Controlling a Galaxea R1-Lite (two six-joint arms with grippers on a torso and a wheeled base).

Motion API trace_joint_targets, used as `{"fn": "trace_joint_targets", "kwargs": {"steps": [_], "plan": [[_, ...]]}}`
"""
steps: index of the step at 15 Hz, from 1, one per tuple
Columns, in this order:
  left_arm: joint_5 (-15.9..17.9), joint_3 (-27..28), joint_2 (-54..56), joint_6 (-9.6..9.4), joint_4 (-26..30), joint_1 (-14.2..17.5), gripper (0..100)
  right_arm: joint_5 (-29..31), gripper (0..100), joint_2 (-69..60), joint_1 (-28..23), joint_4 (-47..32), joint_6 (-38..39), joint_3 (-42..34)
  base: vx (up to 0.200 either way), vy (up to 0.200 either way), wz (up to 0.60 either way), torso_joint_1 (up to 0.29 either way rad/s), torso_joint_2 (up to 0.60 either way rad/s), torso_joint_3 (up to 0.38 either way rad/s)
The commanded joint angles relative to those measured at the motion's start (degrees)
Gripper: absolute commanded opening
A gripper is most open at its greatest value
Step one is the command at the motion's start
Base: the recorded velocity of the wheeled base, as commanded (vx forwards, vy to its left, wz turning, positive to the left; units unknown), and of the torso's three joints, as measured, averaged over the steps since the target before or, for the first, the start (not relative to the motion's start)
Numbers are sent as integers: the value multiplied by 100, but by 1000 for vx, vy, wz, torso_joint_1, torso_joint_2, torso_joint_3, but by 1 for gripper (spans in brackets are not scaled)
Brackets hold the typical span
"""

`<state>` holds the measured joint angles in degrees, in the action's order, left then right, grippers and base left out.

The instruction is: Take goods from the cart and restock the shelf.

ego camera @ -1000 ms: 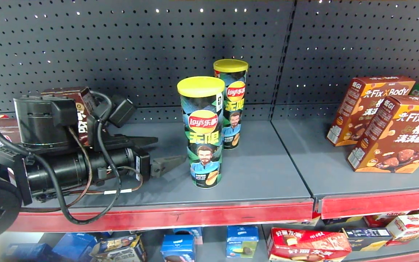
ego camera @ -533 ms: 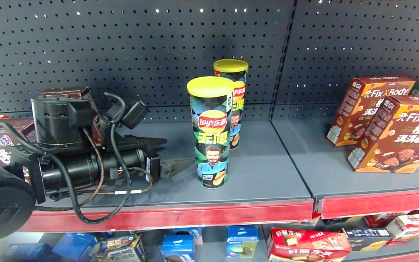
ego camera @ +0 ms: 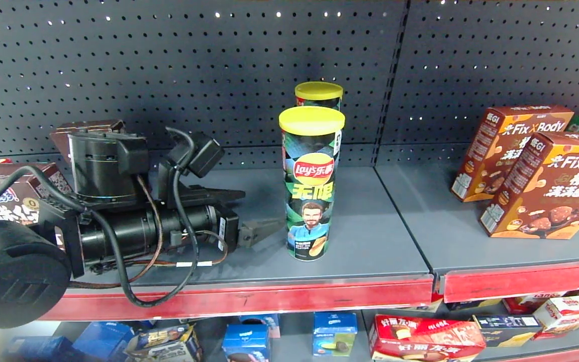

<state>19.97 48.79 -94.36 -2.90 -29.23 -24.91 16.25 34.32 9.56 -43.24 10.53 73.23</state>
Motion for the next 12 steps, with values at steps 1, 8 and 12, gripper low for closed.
{"fn": "trace_joint_targets", "kwargs": {"steps": [1, 8, 12], "plan": [[-2, 8, -30, 0, -3, -32, 100, 1, 100, 14, -7, 0, 1, -2, 0, 0, 0, 0, 0, 0], [-54, 149, -180, 0, -3, -173, 100, -8, 100, -4, -77, -97, 1, -2, 0, 0, 0, 0, 0, 0], [-116, 210, -285, 9, -65, -278, 100, -8, 100, -57, -77, -106, 1, -28, 0, 0, 0, 0, 0, 0]]}}
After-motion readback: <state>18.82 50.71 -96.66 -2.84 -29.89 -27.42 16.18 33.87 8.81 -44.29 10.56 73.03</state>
